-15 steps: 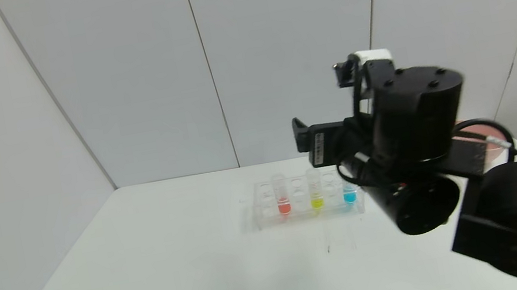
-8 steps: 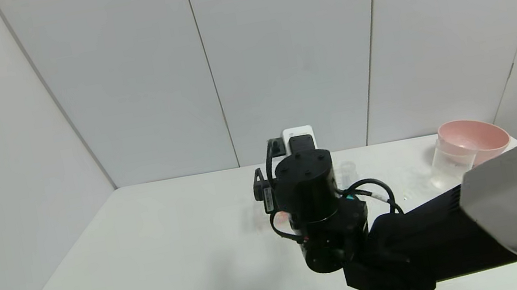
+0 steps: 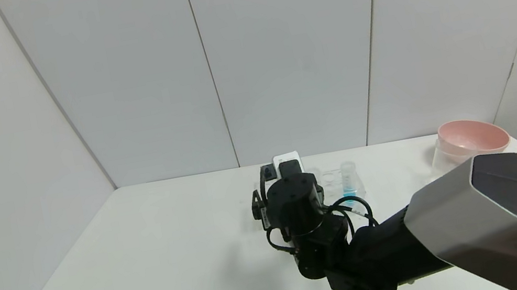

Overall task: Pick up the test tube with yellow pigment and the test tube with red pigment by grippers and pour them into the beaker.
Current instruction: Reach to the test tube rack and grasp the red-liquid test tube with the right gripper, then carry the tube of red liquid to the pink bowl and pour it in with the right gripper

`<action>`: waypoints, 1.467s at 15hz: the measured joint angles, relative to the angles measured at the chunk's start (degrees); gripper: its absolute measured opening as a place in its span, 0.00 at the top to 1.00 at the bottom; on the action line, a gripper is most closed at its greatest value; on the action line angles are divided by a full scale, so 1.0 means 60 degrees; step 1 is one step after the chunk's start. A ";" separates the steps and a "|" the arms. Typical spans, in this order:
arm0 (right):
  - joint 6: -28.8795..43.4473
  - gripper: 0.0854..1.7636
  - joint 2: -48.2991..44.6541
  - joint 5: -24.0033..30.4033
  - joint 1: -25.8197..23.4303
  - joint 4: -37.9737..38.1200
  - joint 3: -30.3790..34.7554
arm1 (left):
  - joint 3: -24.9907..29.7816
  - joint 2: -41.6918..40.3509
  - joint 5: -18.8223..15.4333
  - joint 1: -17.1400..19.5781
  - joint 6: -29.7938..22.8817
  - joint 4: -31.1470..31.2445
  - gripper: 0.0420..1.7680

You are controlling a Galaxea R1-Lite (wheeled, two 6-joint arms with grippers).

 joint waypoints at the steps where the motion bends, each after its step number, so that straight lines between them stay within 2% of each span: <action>1: 0.0008 0.03 0.0122 0.0177 -0.0041 0.0002 -0.0108 | 0.0000 0.0000 0.0000 0.0000 0.0000 0.0000 0.00; 8: 0.0022 0.03 0.0973 0.0345 -0.0315 0.0284 -0.1111 | 0.0000 0.0000 0.0000 0.0000 0.0000 0.0000 0.00; 10: 0.0020 0.25 0.1162 0.0356 -0.0402 0.0337 -0.1310 | 0.0000 0.0000 0.0000 0.0000 0.0000 0.0000 0.00; 12: 0.0035 0.42 0.1323 0.0583 -0.0492 0.0343 -0.1406 | 0.0000 0.0000 0.0000 0.0000 0.0000 0.0000 0.00; 15: 0.0041 0.60 0.1459 0.0675 -0.0545 0.0333 -0.1449 | 0.0000 0.0000 0.0000 0.0000 0.0000 0.0000 0.00; 16: 0.0041 0.75 0.1483 0.0679 -0.0545 0.0319 -0.1453 | 0.0000 0.0000 0.0000 0.0000 0.0000 0.0000 0.00; 22: 0.0049 0.75 0.1534 0.0660 -0.0545 0.0337 -0.1530 | 0.0000 0.0000 0.0000 0.0000 0.0000 0.0000 0.00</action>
